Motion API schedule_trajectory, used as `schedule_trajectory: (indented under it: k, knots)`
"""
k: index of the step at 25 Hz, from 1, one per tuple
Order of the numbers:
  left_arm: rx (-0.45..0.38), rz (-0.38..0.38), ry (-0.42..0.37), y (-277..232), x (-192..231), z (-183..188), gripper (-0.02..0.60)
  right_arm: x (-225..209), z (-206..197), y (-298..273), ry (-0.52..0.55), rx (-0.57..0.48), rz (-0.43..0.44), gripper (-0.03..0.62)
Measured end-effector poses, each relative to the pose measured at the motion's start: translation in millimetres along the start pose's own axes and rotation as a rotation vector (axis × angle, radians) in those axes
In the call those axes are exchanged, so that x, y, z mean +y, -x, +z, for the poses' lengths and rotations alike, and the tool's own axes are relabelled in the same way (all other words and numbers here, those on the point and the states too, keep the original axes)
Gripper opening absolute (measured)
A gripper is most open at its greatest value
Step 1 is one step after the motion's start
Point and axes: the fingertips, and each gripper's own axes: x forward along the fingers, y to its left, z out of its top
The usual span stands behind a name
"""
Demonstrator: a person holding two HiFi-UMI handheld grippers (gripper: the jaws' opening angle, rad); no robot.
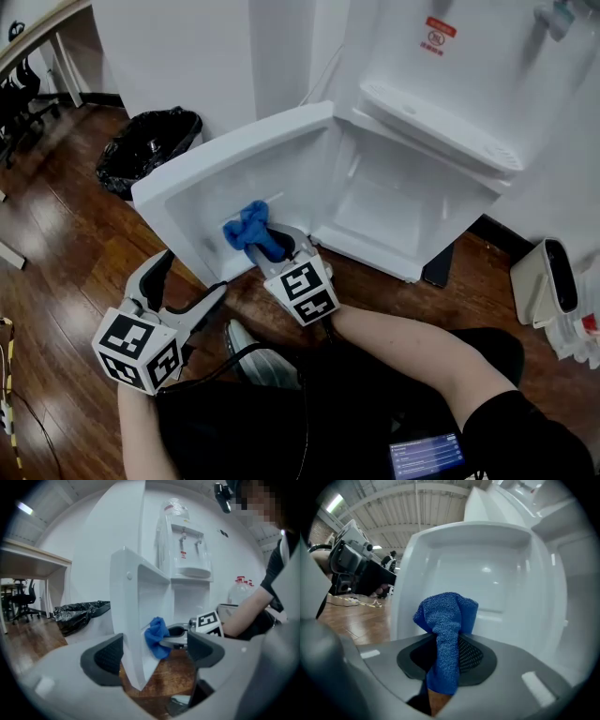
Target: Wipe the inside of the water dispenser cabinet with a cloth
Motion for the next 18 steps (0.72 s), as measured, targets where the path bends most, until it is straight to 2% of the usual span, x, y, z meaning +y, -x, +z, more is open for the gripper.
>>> schedule_trajectory:
  k: [5,8,10,12,16,18]
  knots:
    - [-0.004,0.002,0.007,0,0,1,0.425,-89,-35,24,-0.005,0.063,-0.245,0.103]
    - [-0.01,-0.005,0.007,0,0,3,0.425,-97,-41,29,0.034,0.053,-0.287,0.101]
    - [-0.008,-0.002,0.017,0,-1,6,0.425,-85,-50,21,-0.005,0.075,-0.268,0.103]
    - [-0.001,0.008,0.026,1,-3,8,0.425,-61,-56,10,-0.04,0.097,-0.212,0.103]
    - [-0.013,0.007,0.027,-1,-1,8,0.425,14,-51,-12,-0.007,0.108,-0.046,0.103]
    - [-0.013,0.007,0.036,-1,-2,9,0.425,50,-45,-23,-0.048,0.083,0.037,0.103]
